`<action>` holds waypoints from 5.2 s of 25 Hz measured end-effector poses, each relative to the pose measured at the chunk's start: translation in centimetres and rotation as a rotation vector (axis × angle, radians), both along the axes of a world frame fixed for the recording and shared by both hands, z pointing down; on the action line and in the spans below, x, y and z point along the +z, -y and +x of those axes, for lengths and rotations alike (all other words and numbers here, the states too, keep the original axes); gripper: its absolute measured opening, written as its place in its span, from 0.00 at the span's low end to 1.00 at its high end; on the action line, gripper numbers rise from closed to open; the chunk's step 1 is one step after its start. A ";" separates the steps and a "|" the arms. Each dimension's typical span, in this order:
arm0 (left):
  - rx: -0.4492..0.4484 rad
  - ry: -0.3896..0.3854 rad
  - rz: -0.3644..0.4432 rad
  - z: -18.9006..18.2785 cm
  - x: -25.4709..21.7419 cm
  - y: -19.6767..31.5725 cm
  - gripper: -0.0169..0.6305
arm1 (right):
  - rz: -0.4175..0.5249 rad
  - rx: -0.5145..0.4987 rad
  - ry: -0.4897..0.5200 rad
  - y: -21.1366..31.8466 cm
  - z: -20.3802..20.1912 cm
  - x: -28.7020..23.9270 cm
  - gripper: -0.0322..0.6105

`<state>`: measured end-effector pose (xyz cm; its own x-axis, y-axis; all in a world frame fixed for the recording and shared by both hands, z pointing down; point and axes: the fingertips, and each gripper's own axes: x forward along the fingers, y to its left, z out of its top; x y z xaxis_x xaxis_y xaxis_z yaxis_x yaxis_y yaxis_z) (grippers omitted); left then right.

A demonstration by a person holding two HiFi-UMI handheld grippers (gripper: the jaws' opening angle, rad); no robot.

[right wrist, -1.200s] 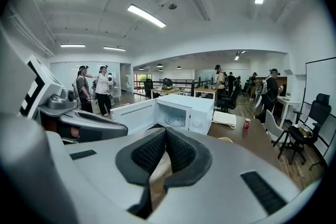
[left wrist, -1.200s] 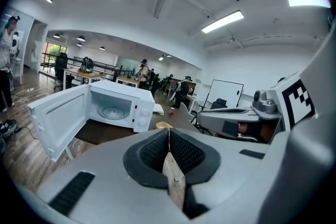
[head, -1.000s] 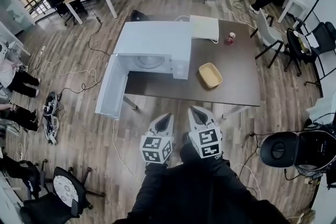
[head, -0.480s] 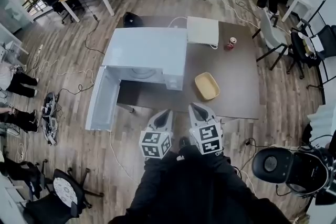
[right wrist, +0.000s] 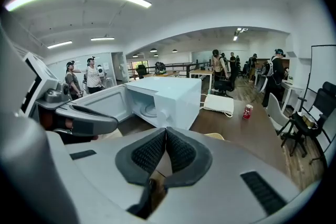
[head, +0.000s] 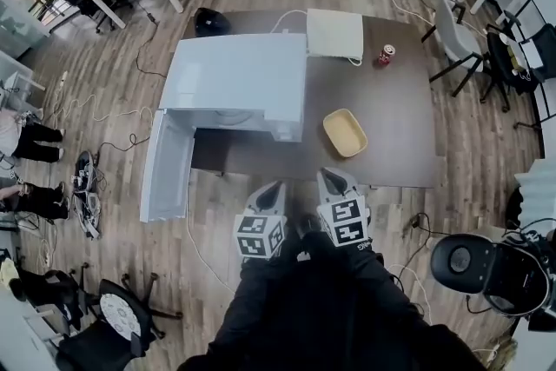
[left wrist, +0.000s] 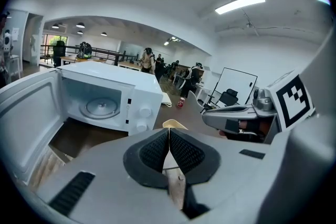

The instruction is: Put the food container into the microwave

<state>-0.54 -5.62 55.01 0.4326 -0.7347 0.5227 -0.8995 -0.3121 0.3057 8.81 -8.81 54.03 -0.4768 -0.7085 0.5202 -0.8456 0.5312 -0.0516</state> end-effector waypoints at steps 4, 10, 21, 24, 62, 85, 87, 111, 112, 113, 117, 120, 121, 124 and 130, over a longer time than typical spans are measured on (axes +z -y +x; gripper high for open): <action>0.031 0.001 -0.033 0.6 2.2 1.7 0.08 | -0.042 0.068 -0.032 1.4 2.0 2.5 0.09; 0.060 0.001 -0.081 1.2 5.0 4.0 0.08 | -0.090 0.102 -0.067 3.4 4.0 5.5 0.09; 0.072 0.024 -0.207 0.7 11.0 6.9 0.08 | -0.238 0.116 -0.161 7.1 6.5 14.1 0.09; 0.072 0.026 -0.232 0.5 12.2 7.2 0.08 | -0.274 0.108 -0.187 8.0 7.1 16.5 0.09; 0.020 0.044 -0.259 -1.2 12.7 5.2 0.08 | -0.249 -0.019 -0.400 6.2 6.7 17.5 0.11; -0.194 0.005 -0.250 -6.6 12.6 -1.4 0.08 | -0.160 -0.421 -0.381 -5.1 -5.1 13.7 0.11; -0.224 0.002 -0.254 -7.7 12.7 -1.8 0.08 | -0.151 -0.460 -0.379 -5.3 -6.5 13.6 0.11; -0.442 -0.073 -0.224 -22.8 12.1 4.4 0.08 | 0.020 -0.683 -0.390 3.8 -26.1 10.1 0.11; -0.441 -0.074 -0.223 -23.3 12.1 4.9 0.08 | 0.025 -0.684 -0.395 4.4 -26.8 10.2 0.11; -0.438 -0.075 -0.222 -23.8 12.2 5.5 0.08 | 0.030 -0.683 -0.402 5.1 -27.4 10.3 0.11; -0.421 -0.072 -0.226 -25.6 12.8 7.4 0.08 | 0.059 -0.665 -0.446 8.3 -29.6 11.3 0.11; -0.409 -0.073 -0.235 -26.5 13.5 8.5 0.08 | 0.084 -0.649 -0.485 10.6 -30.6 12.2 0.11; -0.404 -0.075 -0.240 -26.7 13.7 8.8 0.08 | 0.091 -0.643 -0.498 11.3 -30.9 12.5 0.11; -0.385 -0.078 -0.254 -27.2 14.3 9.9 0.08 | 0.103 -0.629 -0.535 13.5 -31.5 13.3 0.11; -0.352 -0.085 -0.278 -27.7 15.7 11.8 0.08 | 0.110 -0.597 -0.608 16.6 -31.8 15.1 0.11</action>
<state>-28.27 -17.40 70.74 0.2315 -0.6818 0.6940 -0.9040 0.1127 0.4124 -22.99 -25.45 69.18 -0.4463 -0.4894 0.7492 -0.2869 0.8713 0.3982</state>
